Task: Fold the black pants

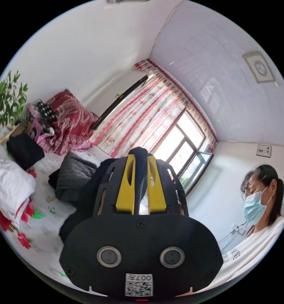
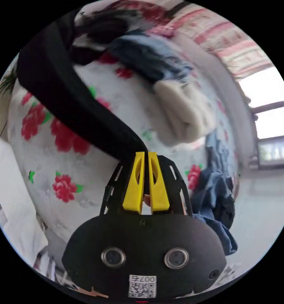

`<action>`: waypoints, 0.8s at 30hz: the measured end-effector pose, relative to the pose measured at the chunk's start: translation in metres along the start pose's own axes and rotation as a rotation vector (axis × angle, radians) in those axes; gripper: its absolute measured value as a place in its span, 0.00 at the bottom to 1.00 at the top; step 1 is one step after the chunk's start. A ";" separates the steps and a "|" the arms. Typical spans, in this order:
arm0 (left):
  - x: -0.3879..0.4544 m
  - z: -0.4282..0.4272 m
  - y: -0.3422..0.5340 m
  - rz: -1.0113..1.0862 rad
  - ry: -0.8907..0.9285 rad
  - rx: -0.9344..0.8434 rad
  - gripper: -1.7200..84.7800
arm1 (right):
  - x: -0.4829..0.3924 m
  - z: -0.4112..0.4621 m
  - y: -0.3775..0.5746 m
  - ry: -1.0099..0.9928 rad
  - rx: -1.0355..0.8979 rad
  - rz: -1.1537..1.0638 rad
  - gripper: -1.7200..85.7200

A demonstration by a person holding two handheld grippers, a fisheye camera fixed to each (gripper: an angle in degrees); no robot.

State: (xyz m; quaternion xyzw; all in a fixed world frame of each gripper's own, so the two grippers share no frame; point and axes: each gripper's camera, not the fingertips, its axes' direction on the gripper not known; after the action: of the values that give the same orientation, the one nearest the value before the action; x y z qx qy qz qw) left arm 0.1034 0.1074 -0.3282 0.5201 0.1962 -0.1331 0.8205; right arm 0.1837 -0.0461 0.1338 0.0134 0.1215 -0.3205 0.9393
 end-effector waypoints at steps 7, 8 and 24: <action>-0.021 -0.048 0.080 0.083 0.037 -0.173 0.09 | 0.120 -0.081 0.082 0.074 0.139 0.473 0.06; -0.038 -0.052 0.117 -0.003 -0.052 -0.276 0.09 | 0.126 -0.071 0.097 0.038 0.073 0.532 0.07; -0.141 -0.071 0.187 -0.281 -0.525 -0.676 0.09 | 0.023 -0.037 -0.049 -0.871 0.123 0.348 0.15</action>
State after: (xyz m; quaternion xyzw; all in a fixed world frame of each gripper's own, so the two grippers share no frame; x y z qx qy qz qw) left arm 0.0447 0.2524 -0.1408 0.1397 0.0824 -0.2990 0.9404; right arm 0.1633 -0.0947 0.0955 -0.0464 -0.3070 -0.1405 0.9401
